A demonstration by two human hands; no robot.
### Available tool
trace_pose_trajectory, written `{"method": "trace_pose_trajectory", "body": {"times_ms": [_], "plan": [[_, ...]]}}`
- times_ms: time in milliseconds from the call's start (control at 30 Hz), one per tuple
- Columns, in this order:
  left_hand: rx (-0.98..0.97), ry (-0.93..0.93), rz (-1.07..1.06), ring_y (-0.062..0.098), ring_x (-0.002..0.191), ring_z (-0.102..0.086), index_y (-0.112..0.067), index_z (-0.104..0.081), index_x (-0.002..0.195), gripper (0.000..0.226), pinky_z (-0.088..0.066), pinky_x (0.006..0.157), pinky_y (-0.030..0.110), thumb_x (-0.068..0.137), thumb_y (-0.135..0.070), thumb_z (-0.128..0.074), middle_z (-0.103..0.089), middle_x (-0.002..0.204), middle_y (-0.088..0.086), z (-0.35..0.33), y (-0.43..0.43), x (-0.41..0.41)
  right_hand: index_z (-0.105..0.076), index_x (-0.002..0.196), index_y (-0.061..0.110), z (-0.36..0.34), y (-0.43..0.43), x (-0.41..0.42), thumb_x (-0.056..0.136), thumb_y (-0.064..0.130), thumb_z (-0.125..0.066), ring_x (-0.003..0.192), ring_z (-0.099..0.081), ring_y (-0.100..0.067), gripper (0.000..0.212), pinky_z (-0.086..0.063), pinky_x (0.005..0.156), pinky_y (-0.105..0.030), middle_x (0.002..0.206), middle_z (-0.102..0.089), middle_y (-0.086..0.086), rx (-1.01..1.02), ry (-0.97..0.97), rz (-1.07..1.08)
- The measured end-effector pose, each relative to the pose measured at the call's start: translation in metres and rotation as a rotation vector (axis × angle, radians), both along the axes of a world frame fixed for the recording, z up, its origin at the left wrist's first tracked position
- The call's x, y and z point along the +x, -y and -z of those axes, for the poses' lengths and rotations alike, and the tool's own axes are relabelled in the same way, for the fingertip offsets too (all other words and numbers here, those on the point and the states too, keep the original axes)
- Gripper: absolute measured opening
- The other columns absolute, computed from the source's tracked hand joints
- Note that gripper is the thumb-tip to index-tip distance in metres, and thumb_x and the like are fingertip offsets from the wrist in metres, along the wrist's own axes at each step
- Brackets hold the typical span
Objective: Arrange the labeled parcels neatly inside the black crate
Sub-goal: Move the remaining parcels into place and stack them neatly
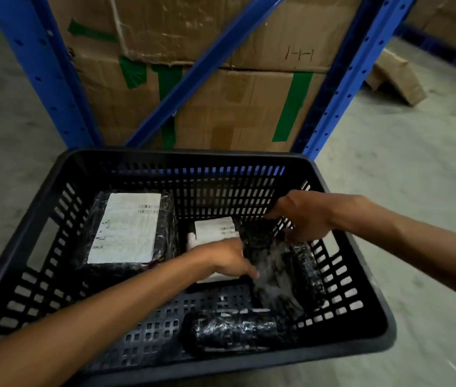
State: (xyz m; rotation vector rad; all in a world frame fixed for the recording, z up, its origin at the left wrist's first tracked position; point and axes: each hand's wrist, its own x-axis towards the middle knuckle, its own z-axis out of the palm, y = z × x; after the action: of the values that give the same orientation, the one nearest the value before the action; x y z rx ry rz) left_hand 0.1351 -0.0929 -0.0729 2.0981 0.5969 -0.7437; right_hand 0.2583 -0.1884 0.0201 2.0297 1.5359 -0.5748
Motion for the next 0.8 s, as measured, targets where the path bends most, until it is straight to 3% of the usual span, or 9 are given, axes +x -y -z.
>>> {"method": "trace_pose_trajectory", "body": {"times_ms": [100, 267, 333, 400, 467, 533, 567, 667, 800], "plan": [[-0.131, -0.104, 0.209, 0.026, 0.140, -0.041, -0.010, -0.044, 0.148, 0.075, -0.037, 0.111, 0.033, 0.088, -0.050, -0.065, -0.041, 0.156, 0.004, 0.000, 0.023, -0.001, -0.056, 0.139, 0.025, -0.016, 0.025, -0.009, 0.081, 0.030, -0.067, 0.126, -0.057, -0.023, 0.059, -0.048, 0.102, -0.035, 0.136, -0.063, -0.002, 0.002, -0.090, -0.004], [-0.075, -0.294, 0.354, 0.036, 0.140, -0.041, -0.009, -0.037, 0.150, 0.066, -0.043, 0.107, 0.046, 0.099, -0.049, -0.047, -0.037, 0.156, 0.017, -0.002, 0.019, -0.005, -0.068, 0.122, 0.020, 0.011, 0.039, -0.039, 0.082, 0.029, -0.069, 0.103, -0.067, -0.020, 0.041, -0.054, 0.088, -0.033, 0.113, -0.074, -0.001, -0.041, -0.335, 0.043], [-0.089, -0.335, 0.377, 0.033, 0.114, -0.060, -0.009, -0.044, 0.144, 0.059, -0.050, 0.097, 0.041, 0.100, -0.048, -0.045, -0.053, 0.140, 0.022, -0.004, 0.008, -0.013, -0.066, 0.123, 0.017, 0.033, 0.044, -0.045, 0.087, 0.034, -0.068, 0.104, -0.066, -0.020, 0.040, -0.053, 0.090, -0.033, 0.116, -0.072, -0.003, -0.112, -0.442, 0.121], [-0.138, -0.353, 0.391, 0.018, 0.073, -0.050, -0.012, -0.058, 0.125, 0.051, -0.047, 0.073, 0.028, 0.098, -0.053, -0.044, -0.061, 0.092, 0.011, -0.004, -0.005, -0.024, -0.063, 0.125, 0.018, 0.055, 0.049, -0.048, 0.088, 0.041, -0.066, 0.106, -0.065, -0.018, 0.043, -0.052, 0.093, -0.032, 0.119, -0.071, 0.000, -0.166, -0.593, 0.224], [-0.197, -0.364, 0.422, 0.016, 0.087, -0.050, -0.013, -0.059, 0.130, 0.065, -0.040, 0.082, 0.026, 0.092, -0.064, -0.047, -0.054, 0.099, 0.002, -0.002, -0.015, -0.035, -0.062, 0.126, 0.018, 0.072, 0.053, -0.050, 0.089, 0.043, -0.065, 0.107, -0.066, -0.019, 0.044, -0.052, 0.095, -0.033, 0.120, -0.071, 0.000, -0.175, -0.683, 0.255], [-0.192, -0.349, 0.503, 0.015, 0.110, -0.052, -0.016, -0.052, 0.142, 0.076, -0.036, 0.101, 0.031, 0.085, -0.066, -0.056, -0.054, 0.144, 0.003, -0.001, -0.020, -0.045, -0.061, 0.129, 0.016, 0.082, 0.056, -0.051, 0.090, 0.039, -0.067, 0.114, -0.065, -0.025, 0.045, -0.052, 0.100, -0.037, 0.125, -0.070, -0.005, -0.166, -0.763, 0.292], [-0.172, -0.335, 0.555, 0.016, 0.119, -0.053, -0.018, -0.050, 0.145, 0.074, -0.035, 0.109, 0.033, 0.085, -0.061, -0.061, -0.050, 0.149, 0.002, 0.000, -0.021, -0.048, -0.060, 0.129, 0.015, 0.083, 0.057, -0.052, 0.090, 0.036, -0.068, 0.116, -0.064, -0.025, 0.045, -0.051, 0.102, -0.039, 0.127, -0.069, -0.006, -0.156, -0.809, 0.327], [-0.058, -0.295, 0.623, 0.026, 0.137, -0.047, -0.014, -0.041, 0.150, 0.082, -0.034, 0.117, 0.043, 0.083, -0.050, -0.069, -0.048, 0.151, 0.006, 0.005, -0.023, -0.053, -0.058, 0.134, 0.015, 0.088, 0.061, -0.048, 0.091, 0.032, -0.068, 0.121, -0.063, -0.021, 0.047, -0.048, 0.107, -0.036, 0.133, -0.067, -0.003, -0.129, -0.892, 0.393], [-0.124, -0.209, 0.582, 0.022, 0.117, -0.062, -0.009, -0.061, 0.130, 0.059, -0.043, 0.109, 0.040, 0.085, -0.045, -0.070, -0.065, 0.130, 0.006, 0.003, -0.039, -0.059, -0.061, 0.128, 0.020, 0.088, 0.062, -0.042, 0.092, 0.041, -0.063, 0.109, -0.066, -0.021, 0.041, -0.054, 0.097, -0.042, 0.125, -0.069, -0.006, -0.085, -0.915, 0.472]]}}
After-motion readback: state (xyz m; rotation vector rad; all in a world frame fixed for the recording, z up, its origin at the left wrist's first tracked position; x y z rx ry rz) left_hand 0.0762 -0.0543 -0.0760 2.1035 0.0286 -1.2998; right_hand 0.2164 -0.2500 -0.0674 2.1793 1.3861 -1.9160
